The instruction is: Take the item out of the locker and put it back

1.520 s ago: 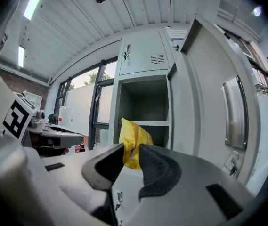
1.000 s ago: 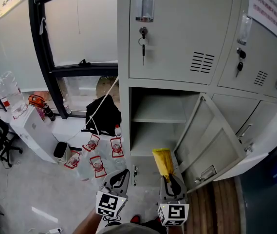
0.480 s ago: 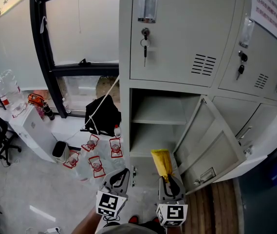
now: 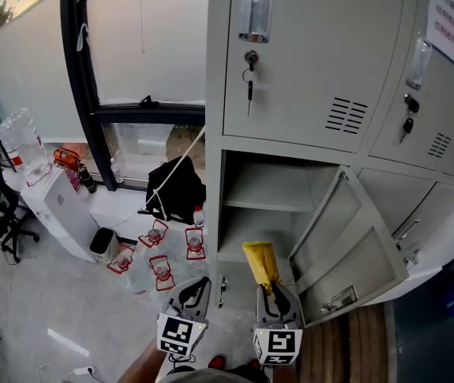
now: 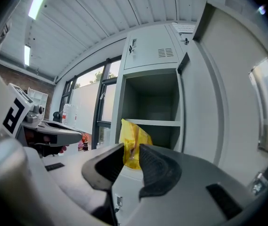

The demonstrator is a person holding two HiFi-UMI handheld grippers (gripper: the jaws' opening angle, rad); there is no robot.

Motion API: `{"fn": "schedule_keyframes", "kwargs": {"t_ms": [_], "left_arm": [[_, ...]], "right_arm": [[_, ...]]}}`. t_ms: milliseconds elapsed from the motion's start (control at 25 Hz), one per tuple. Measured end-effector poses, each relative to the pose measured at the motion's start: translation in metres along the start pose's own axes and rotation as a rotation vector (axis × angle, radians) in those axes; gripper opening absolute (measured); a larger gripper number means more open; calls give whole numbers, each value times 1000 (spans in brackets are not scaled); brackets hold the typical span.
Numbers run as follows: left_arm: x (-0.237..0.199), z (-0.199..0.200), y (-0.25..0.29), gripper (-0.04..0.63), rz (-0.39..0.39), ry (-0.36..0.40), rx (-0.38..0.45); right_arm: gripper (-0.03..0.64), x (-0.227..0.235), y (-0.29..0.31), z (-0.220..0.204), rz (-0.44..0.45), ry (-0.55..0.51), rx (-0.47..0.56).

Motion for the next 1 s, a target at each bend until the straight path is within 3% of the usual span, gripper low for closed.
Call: {"fn": "schedule_keyframes", "kwargs": {"t_ms": [600,1000], "left_arm": [[-30,-20,-11,23,181,-26,-68],[-34,-39,-10,23,257,-59,-120]], "right_arm": [[103,-7,92,-32,123,-78,-93],[104,-4,140,-60,176,-108,-160]]}}
Point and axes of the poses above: the fingertips, and each gripper's own axes: y forward along the fingers, x to its right, z out of its top, the point moved 10 cm from there along -y, backward along the fingers, and after that the axes turned 3 degrees about x, right-handed, at the moved point
